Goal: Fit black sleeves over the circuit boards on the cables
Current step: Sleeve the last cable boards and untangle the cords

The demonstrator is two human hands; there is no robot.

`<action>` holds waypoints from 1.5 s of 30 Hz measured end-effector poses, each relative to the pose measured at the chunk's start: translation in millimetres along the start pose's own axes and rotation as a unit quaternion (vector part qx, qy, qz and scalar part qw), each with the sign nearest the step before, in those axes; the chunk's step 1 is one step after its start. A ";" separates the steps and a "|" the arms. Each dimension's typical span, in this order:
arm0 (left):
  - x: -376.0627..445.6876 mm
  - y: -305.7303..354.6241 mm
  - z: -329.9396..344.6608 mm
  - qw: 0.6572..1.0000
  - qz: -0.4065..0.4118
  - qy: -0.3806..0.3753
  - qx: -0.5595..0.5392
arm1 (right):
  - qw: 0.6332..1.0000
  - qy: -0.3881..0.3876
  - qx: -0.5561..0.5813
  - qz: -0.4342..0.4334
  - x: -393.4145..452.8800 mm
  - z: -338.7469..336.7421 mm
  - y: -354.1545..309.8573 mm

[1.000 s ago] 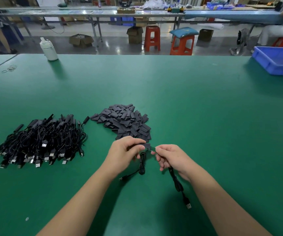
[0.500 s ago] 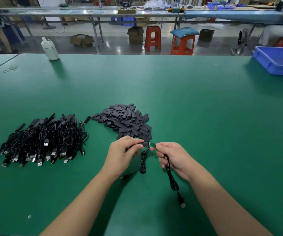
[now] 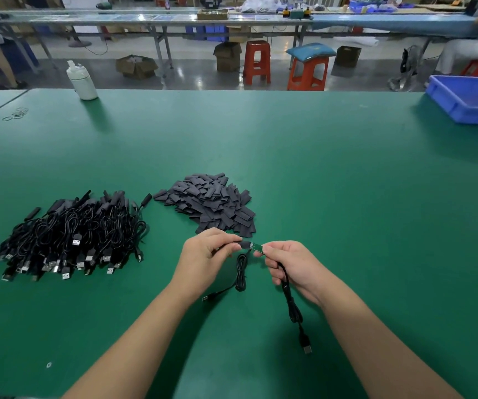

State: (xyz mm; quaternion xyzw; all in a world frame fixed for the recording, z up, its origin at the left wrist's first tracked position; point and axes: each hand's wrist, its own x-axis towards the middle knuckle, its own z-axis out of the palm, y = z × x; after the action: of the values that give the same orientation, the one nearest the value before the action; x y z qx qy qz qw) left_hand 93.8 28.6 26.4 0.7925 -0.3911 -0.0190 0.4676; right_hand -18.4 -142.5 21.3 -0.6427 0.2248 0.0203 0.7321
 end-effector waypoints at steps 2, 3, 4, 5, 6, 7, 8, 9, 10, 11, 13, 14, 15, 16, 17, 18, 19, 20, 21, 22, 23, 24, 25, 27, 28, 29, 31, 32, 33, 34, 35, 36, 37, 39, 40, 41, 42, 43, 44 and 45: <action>0.8 -1.7 -0.6 0.999 0.019 -0.010 0.028 | 1.000 0.005 -0.010 -0.005 -0.1 0.2 0.1; 0.8 -2.7 -0.9 0.998 0.029 -0.023 0.046 | 1.000 0.007 -0.015 -0.007 -0.2 0.5 -0.1; 0.8 -3.5 -1.1 0.996 0.039 -0.037 0.067 | 1.000 0.008 -0.024 -0.008 -0.6 0.6 -0.5; 0.6 -4.2 -1.3 0.994 0.051 -0.049 0.088 | 0.999 0.010 -0.038 -0.009 -0.8 0.9 -1.2; 0.4 -4.7 -1.6 0.992 0.061 -0.054 0.101 | 0.998 0.011 -0.058 -0.011 -1.1 1.4 -2.0; 0.0 -5.0 -2.1 0.991 0.065 -0.055 0.102 | 0.997 0.011 -0.080 -0.013 -1.2 2.4 -2.9; -0.2 -4.9 -2.6 0.992 0.064 -0.053 0.095 | 0.995 0.008 -0.099 -0.015 -1.3 3.4 -4.1; -0.1 -4.7 -3.0 0.993 0.063 -0.053 0.086 | 0.994 0.004 -0.110 -0.016 -1.2 4.8 -4.9; 0.3 -4.4 -3.2 0.994 0.063 -0.052 0.078 | 0.994 0.002 -0.110 -0.017 -1.1 5.6 -5.5; 0.9 -4.2 -3.3 0.994 0.063 -0.048 0.071 | 0.995 0.003 -0.102 -0.018 -0.9 5.8 -5.8; 2.1 -4.0 -5.0 0.996 0.057 -0.030 0.061 | 0.996 0.012 -0.086 -0.018 -0.4 4.4 -5.9; 2.6 -4.1 -6.2 0.997 0.055 -0.022 0.059 | 0.996 0.016 -0.081 -0.017 -0.6 3.0 -5.8; 2.7 -4.4 -7.6 0.997 0.052 -0.017 0.058 | 0.997 0.018 -0.077 -0.017 -0.9 1.6 -5.4; 2.2 -4.6 -8.7 0.997 0.049 -0.016 0.056 | 0.997 0.018 -0.074 -0.018 -1.4 0.2 -5.0; 1.5 -4.6 -9.8 0.997 0.045 -0.017 0.053 | 0.997 0.016 -0.071 -0.020 -1.5 -0.3 -4.8; 0.6 -4.4 -10.1 0.998 0.043 -0.020 0.049 | 0.997 0.013 -0.068 -0.021 -1.6 -0.4 -4.4; -0.1 -3.9 -9.7 0.998 0.040 -0.024 0.043 | 0.998 0.011 -0.066 -0.022 -1.7 0.4 -4.0; -0.7 -3.2 -8.9 0.998 0.038 -0.028 0.037 | 0.998 0.009 -0.064 -0.023 -1.7 1.1 -3.8; -1.4 -2.2 -7.9 0.998 0.035 -0.031 0.030 | 0.998 0.007 -0.063 -0.023 -1.7 2.1 -3.6; -1.6 -1.2 -7.2 0.999 0.033 -0.034 0.025 | 0.998 0.006 -0.062 -0.023 -1.5 2.9 -3.6; -1.8 -0.4 -6.8 0.999 0.032 -0.035 0.022 | 0.998 0.005 -0.063 -0.024 -1.5 3.5 -3.6; -1.8 -0.4 -6.5 0.999 0.032 -0.035 0.021 | 0.998 0.007 -0.065 -0.023 -1.7 3.5 -3.6; -1.8 -0.9 -6.4 0.999 0.032 -0.037 0.022 | 0.997 0.008 -0.068 -0.023 -1.9 3.4 -3.7; -1.9 -2.5 -5.8 0.998 0.032 -0.044 0.027 | 0.997 0.007 -0.073 -0.023 -2.0 3.3 -3.3; -1.9 -3.4 -5.6 0.998 0.035 -0.049 0.033 | 0.997 0.006 -0.078 -0.024 -1.8 3.8 -3.0; -1.5 -3.9 -5.4 0.997 0.042 -0.054 0.044 | 0.996 0.005 -0.084 -0.026 -1.2 4.6 -2.8; -1.0 -5.2 -5.3 0.993 0.070 -0.063 0.068 | 0.995 0.008 -0.099 -0.031 -0.9 5.2 -1.3; -1.1 -6.0 -5.6 0.990 0.086 -0.069 0.083 | 0.993 0.012 -0.113 -0.034 -0.4 4.9 -0.2; -1.3 -6.7 -6.0 0.987 0.104 -0.074 0.102 | 0.990 0.016 -0.136 -0.038 -0.1 4.7 0.8; -1.6 -7.0 -5.9 0.981 0.125 -0.081 0.124 | 0.985 0.020 -0.166 -0.042 0.3 4.5 2.0; -2.1 -6.4 -5.4 0.975 0.145 -0.089 0.145 | 0.980 0.021 -0.194 -0.048 0.5 5.3 3.0; -2.4 -5.1 -4.3 0.968 0.164 -0.098 0.164 | 0.975 0.019 -0.212 -0.056 1.1 6.7 3.9; -3.2 -3.1 -2.6 0.961 0.178 -0.108 0.183 | 0.975 0.016 -0.215 -0.062 1.4 8.3 5.0; -5.2 -0.7 1.0 0.950 0.193 -0.122 0.214 | 0.977 0.009 -0.201 -0.071 1.7 10.9 6.7; -6.7 -0.5 2.1 0.946 0.196 -0.124 0.227 | 0.977 0.006 -0.200 -0.073 0.7 11.4 6.8; -8.1 -0.5 2.3 0.945 0.196 -0.121 0.233 | 0.977 0.002 -0.201 -0.076 -0.3 11.6 6.1; -9.3 -0.5 2.0 0.946 0.195 -0.113 0.235 | 0.976 0.000 -0.201 -0.077 -1.2 10.8 5.7; -9.6 0.6 1.4 0.947 0.195 -0.102 0.236 | 0.977 0.002 -0.199 -0.079 -1.7 9.6 4.6; -9.6 2.3 1.4 0.946 0.201 -0.089 0.238 | 0.977 0.010 -0.198 -0.078 -1.9 7.9 3.3; -9.4 4.3 2.0 0.945 0.209 -0.076 0.240 | 0.978 0.019 -0.194 -0.075 -2.1 6.3 1.7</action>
State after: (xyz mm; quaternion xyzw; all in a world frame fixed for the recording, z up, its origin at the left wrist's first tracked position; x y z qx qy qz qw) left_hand 83.9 32.0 25.4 0.7777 -0.5757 0.1134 0.2257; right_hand -19.0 -135.7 21.0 -0.7877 0.1813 -0.0038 0.5888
